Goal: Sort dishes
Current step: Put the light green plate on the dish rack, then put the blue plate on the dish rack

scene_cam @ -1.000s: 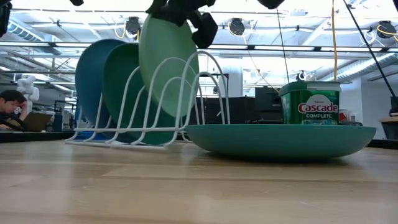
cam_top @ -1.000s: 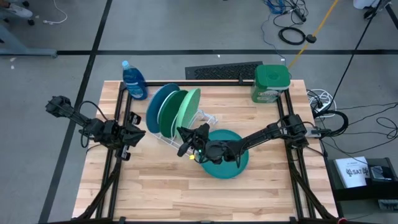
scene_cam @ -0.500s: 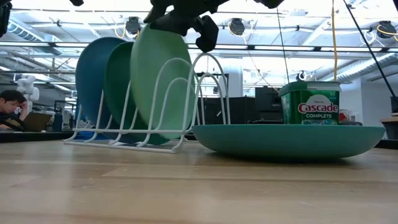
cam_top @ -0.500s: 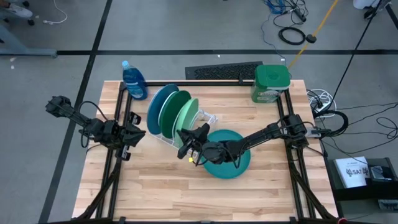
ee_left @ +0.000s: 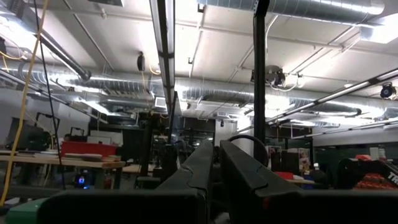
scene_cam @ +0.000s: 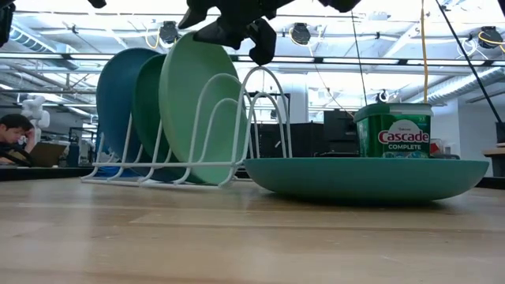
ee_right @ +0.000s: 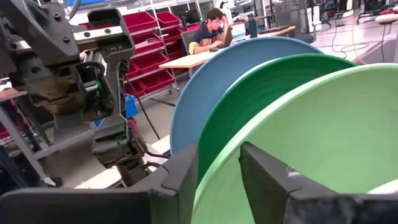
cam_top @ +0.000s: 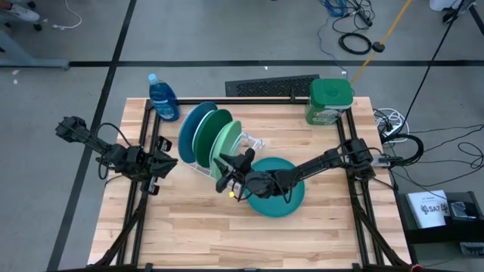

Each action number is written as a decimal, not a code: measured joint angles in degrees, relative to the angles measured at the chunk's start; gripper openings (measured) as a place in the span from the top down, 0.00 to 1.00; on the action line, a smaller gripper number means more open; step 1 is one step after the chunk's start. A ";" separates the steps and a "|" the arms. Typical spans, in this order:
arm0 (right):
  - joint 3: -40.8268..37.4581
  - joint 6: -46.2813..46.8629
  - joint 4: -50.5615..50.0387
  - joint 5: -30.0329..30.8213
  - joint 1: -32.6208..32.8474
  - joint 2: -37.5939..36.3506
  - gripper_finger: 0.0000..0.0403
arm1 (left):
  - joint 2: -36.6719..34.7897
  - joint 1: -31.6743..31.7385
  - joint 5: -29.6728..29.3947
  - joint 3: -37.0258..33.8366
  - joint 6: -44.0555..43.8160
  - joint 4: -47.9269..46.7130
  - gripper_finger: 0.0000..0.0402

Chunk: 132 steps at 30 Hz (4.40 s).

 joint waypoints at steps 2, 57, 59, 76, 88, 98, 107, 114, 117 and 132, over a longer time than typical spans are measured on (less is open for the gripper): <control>0.00 -0.06 0.13 -0.04 -0.27 0.00 0.72 | 0.02 0.02 -0.01 0.00 0.00 -0.15 0.92; 0.00 21.04 -64.16 -46.33 7.12 -1.02 0.57 | 0.02 0.02 -3.61 0.00 -0.13 -7.41 0.92; 0.00 21.48 -64.15 -46.81 6.82 -0.07 0.58 | 0.02 0.02 -3.61 0.00 -0.11 -7.41 0.92; -0.02 14.41 -67.87 -54.89 6.13 -8.42 0.98 | 0.02 0.02 -3.61 0.00 -0.32 -7.39 0.92; -0.02 13.89 -69.80 -40.45 12.24 -31.16 1.00 | 0.02 0.02 -3.61 0.00 -0.45 -7.36 0.92; -0.02 1.95 -38.31 -11.31 15.85 -31.78 1.00 | 0.02 0.02 -3.61 0.00 -0.15 -7.36 0.92; -0.02 -14.71 10.47 -6.16 13.86 -14.77 1.00 | 0.02 0.02 -3.63 0.00 -0.36 -6.24 0.92; -0.02 -20.29 40.30 -2.15 12.28 -2.78 1.00 | 0.02 0.02 -3.56 0.00 -0.60 -3.65 0.92; -0.02 -17.71 43.28 1.06 11.57 0.10 1.00 | 0.02 0.02 -3.54 0.00 -0.62 -2.82 0.92; -0.02 -24.95 42.47 20.48 12.79 2.58 1.00 | 0.02 0.02 -3.39 0.00 -2.10 -1.88 0.92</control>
